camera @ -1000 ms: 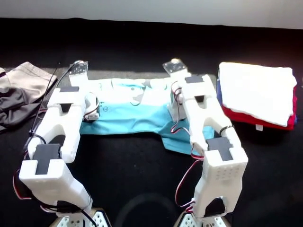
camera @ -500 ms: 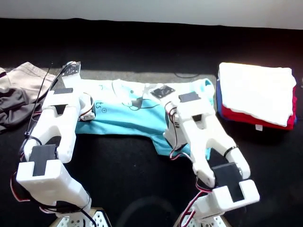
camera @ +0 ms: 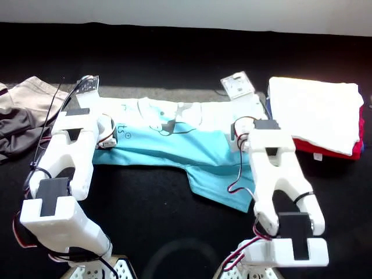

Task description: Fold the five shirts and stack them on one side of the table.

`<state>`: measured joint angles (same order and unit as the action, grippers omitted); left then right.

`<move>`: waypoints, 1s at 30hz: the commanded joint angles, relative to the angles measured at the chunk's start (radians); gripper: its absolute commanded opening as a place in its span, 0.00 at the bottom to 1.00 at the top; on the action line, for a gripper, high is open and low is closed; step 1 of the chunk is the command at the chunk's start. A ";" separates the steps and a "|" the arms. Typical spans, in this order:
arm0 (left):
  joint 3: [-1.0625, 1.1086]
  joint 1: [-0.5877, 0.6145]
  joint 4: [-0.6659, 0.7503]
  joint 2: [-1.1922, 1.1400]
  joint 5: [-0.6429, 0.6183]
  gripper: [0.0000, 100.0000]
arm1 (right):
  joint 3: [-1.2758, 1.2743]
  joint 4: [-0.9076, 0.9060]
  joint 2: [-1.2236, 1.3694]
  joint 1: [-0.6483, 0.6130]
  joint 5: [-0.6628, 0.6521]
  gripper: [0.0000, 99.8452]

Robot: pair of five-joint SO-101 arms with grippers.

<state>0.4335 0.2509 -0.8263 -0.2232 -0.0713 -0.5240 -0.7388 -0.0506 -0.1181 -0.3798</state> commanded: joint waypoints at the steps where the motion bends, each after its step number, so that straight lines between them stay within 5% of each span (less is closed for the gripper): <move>1: -0.004 0.036 0.020 -0.004 0.008 0.01 | 0.200 0.024 0.151 0.024 -0.008 0.01; 17: -0.002 0.035 0.020 -0.005 0.008 0.01 | 1.587 -0.377 1.095 0.171 -0.008 0.01; 27: -0.004 0.035 0.020 -0.005 0.008 0.01 | 2.275 -0.835 1.224 0.102 -0.011 0.01; 30: -0.004 0.035 0.020 -0.005 0.008 0.01 | 2.298 -0.952 1.182 0.081 -0.012 0.01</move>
<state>0.4335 0.2509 -0.8263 -0.2232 -0.0713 1.6303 -1.5888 1.1830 -0.0169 -0.3813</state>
